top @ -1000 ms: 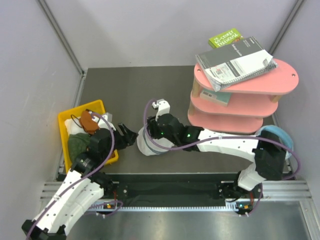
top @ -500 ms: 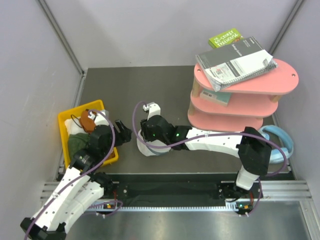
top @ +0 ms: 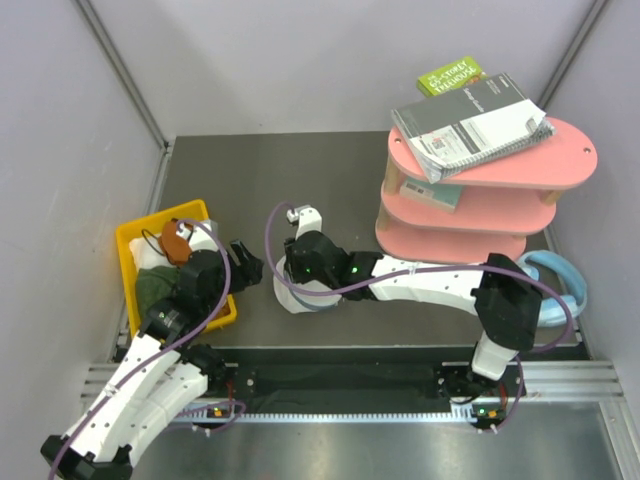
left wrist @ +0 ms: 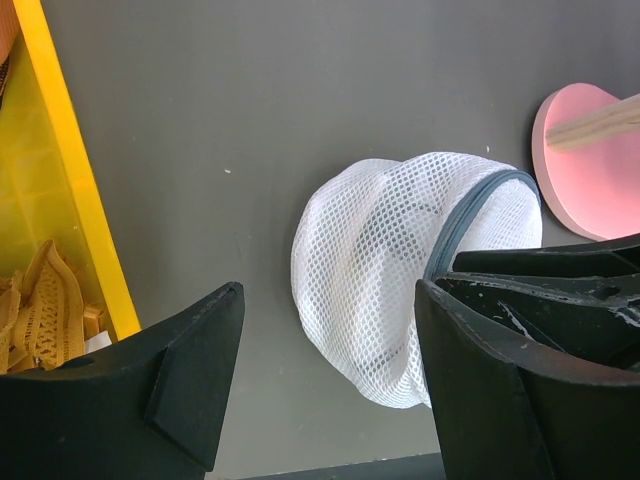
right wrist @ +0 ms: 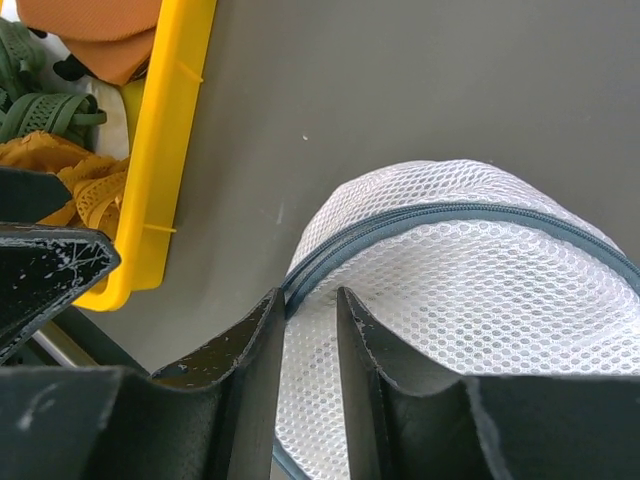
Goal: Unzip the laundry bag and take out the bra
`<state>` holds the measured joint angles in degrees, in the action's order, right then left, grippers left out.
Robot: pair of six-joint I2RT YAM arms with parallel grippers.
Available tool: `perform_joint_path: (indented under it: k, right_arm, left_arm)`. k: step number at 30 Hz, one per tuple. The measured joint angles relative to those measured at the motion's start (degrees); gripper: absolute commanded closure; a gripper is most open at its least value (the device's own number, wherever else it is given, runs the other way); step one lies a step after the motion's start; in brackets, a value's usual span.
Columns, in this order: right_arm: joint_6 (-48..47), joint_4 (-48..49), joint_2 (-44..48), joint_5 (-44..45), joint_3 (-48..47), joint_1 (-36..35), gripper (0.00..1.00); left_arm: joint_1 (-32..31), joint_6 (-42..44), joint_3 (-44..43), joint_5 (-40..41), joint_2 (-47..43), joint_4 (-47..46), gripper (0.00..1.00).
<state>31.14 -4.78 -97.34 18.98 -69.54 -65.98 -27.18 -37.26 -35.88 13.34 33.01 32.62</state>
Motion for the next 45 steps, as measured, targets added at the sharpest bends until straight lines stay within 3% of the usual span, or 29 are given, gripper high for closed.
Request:
perform_joint_path:
  k: [8,14,26,45]
  right_arm:
    - [0.11,-1.05,-2.19,0.15,-0.02,0.0,0.78]
    - [-0.09,-2.6,-3.85,0.24,-0.72,0.0,1.0]
    - [-0.04,-2.75,-3.23,0.42,-0.48,-0.02,1.0]
    - [0.59,-1.55,0.0,0.44,2.4,-0.02,1.0]
  left_arm:
    - [0.0,0.74,-0.02,-0.94,0.0,-0.09,0.26]
    - [0.02,1.01,0.0,-2.4,0.04,-1.11,0.27]
    - [0.02,-0.11,5.66,-9.27,5.55,-10.54,0.31]
    - [0.02,-0.76,9.77,-13.84,13.29,-22.99,0.45]
